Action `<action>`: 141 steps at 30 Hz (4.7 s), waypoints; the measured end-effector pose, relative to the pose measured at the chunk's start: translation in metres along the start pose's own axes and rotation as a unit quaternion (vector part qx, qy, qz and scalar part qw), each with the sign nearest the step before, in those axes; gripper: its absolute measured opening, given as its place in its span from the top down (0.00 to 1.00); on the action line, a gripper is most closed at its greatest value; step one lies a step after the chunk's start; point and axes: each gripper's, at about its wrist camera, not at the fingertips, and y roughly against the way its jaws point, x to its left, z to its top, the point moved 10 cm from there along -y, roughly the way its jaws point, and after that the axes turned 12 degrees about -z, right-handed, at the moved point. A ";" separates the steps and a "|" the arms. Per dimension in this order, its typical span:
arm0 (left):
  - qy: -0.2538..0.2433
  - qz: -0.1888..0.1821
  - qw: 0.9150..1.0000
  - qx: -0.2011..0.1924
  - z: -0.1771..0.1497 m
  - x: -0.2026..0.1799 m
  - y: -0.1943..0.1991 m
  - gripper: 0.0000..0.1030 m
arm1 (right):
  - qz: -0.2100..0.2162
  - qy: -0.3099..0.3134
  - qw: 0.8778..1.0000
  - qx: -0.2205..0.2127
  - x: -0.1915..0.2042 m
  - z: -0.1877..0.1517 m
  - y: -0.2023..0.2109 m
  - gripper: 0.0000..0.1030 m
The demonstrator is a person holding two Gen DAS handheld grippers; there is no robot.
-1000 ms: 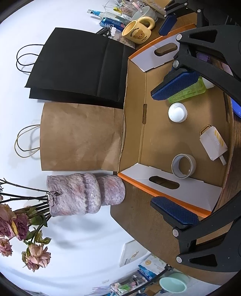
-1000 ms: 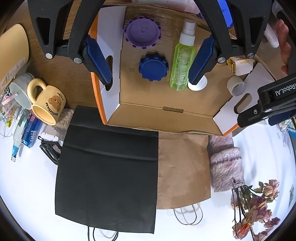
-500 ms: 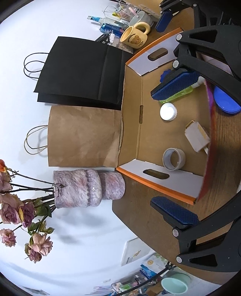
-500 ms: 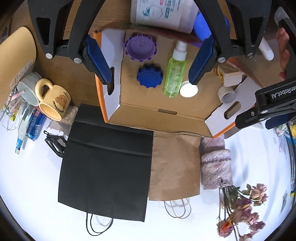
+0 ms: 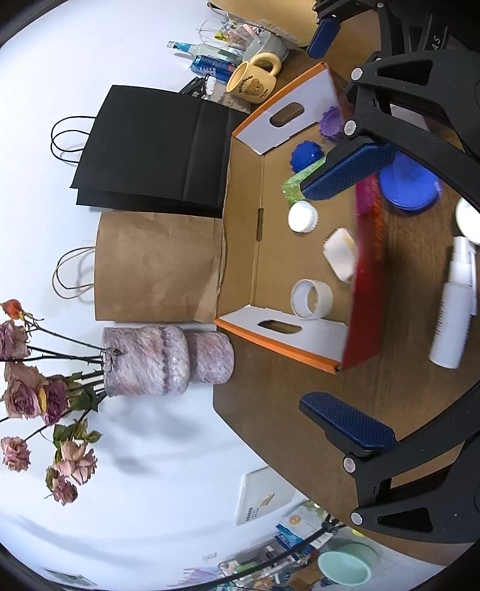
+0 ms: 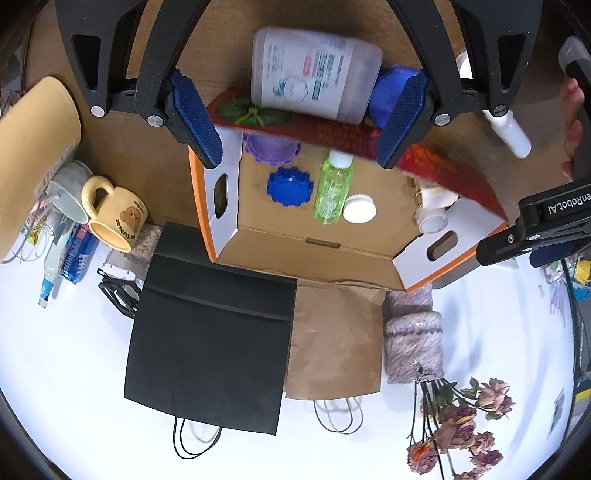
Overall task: Organize rigid objects
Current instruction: 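Withdraw both open grippers from the box back over the table, then lower the right gripper onto the white round screw cap and close on it, then grasp the white spray bottle with the left gripper while the right gripper holds the white cap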
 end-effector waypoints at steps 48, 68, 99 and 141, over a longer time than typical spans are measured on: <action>-0.043 -0.021 0.999 0.018 -0.080 0.026 0.102 0.00 | 0.022 -0.007 1.000 0.019 0.028 -0.087 0.080 0.13; -0.034 -0.009 0.999 0.029 -0.084 0.052 0.105 0.00 | 0.070 0.070 0.992 0.081 0.117 -0.087 0.048 0.13; -0.001 0.002 0.996 0.089 -0.103 0.058 0.067 0.00 | 0.076 0.028 0.995 0.060 0.093 -0.059 0.039 0.57; -0.035 -0.027 0.987 0.154 -0.106 -0.002 -0.003 0.00 | 0.043 -0.029 0.998 0.044 -0.002 -0.056 0.027 0.57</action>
